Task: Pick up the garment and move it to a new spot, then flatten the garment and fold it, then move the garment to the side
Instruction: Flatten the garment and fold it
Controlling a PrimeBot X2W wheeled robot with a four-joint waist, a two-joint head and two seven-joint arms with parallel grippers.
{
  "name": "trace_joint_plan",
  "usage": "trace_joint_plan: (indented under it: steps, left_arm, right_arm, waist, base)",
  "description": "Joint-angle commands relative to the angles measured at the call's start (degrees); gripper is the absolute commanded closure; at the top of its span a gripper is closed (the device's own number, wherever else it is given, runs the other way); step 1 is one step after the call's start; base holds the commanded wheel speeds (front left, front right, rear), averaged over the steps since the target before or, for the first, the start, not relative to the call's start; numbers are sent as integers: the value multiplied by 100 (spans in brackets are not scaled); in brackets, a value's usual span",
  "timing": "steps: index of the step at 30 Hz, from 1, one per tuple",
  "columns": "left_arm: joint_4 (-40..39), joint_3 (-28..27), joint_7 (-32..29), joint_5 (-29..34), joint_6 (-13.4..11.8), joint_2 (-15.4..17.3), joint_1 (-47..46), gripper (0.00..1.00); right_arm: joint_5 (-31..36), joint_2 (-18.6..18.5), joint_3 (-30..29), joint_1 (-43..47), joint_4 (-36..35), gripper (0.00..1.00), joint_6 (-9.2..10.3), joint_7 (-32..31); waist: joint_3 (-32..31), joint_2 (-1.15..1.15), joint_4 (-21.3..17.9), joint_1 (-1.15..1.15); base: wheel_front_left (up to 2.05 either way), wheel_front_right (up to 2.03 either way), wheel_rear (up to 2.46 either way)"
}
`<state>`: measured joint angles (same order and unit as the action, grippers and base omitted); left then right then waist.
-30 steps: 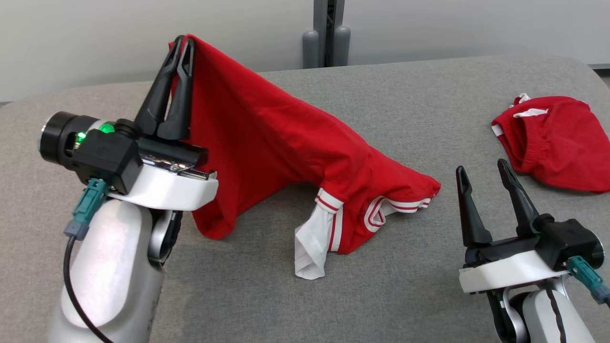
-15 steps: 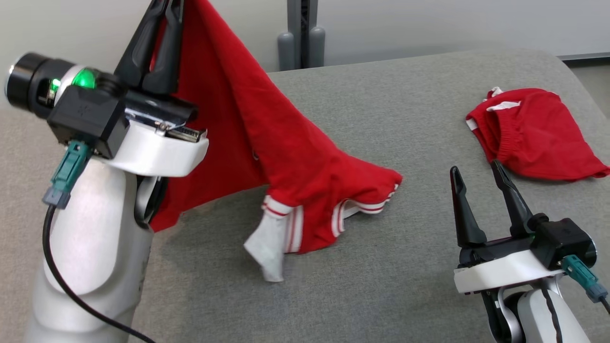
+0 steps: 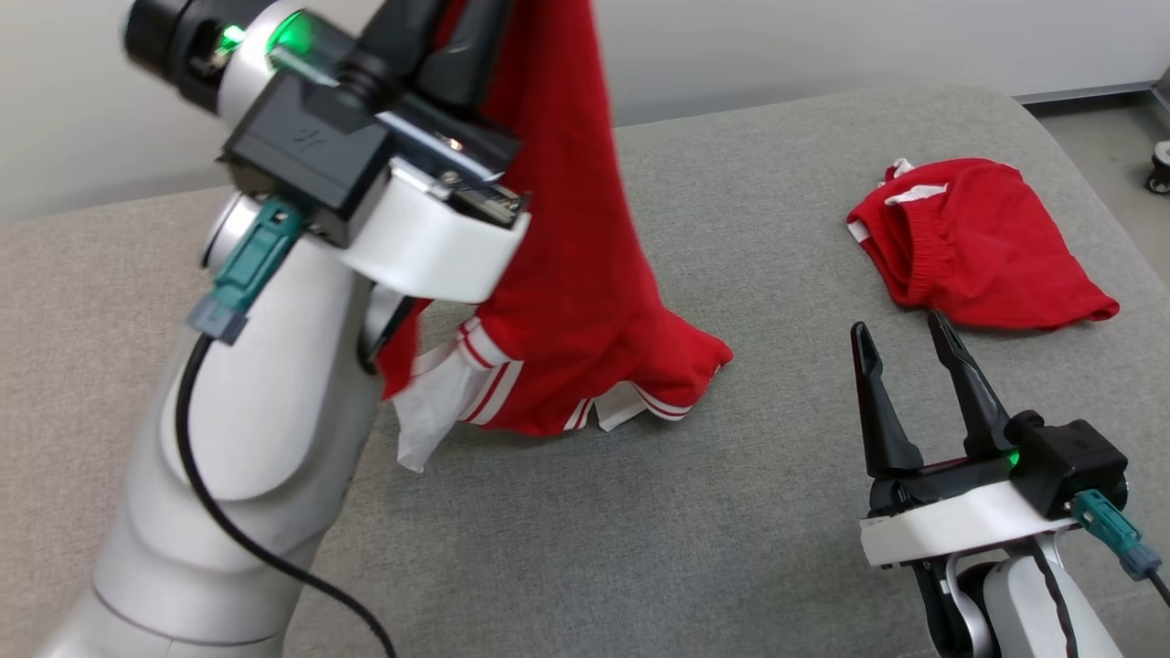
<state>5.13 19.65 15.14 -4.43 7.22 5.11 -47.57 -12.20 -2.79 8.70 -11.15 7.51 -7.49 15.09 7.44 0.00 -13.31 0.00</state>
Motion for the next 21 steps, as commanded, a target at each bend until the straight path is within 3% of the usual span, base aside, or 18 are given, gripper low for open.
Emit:
trace_joint_plan:
  steps: [1, 8, 14, 18, 21]
  left_arm:
    - [11, 143, 8, -69, 14, -37, -239, 100]
    - [32, 507, 8, -549, 14, -175, -788, 100]
    - [43, 627, 8, -1009, -137, -210, -1077, 100]
    - [375, 614, 8, -1199, -201, -208, -981, 100]
    - [855, 546, -32, -1254, -178, -22, -862, 100]
  right_arm:
    - [-56, -23, 18, -29, -22, 0, -2, -1]
    - [-158, -25, 55, -94, -9, 0, -2, -1]
    - [-221, -24, 24, -106, -29, 0, -2, -1]
    - [-229, -24, -29, -108, -43, 0, -2, -1]
    - [-244, -23, -62, -137, -52, 0, -2, -1]
  waist:
    - [16, 0, -47, 0]
    - [76, 0, -193, 0]
    - [123, 0, -274, 0]
    - [163, 0, -254, 0]
    - [210, 0, -222, 0]
  base:
    - [0, 0, 0]
    - [0, 0, 0]
    - [0, 0, 0]
    - [0, 0, 0]
    - [0, 0, 0]
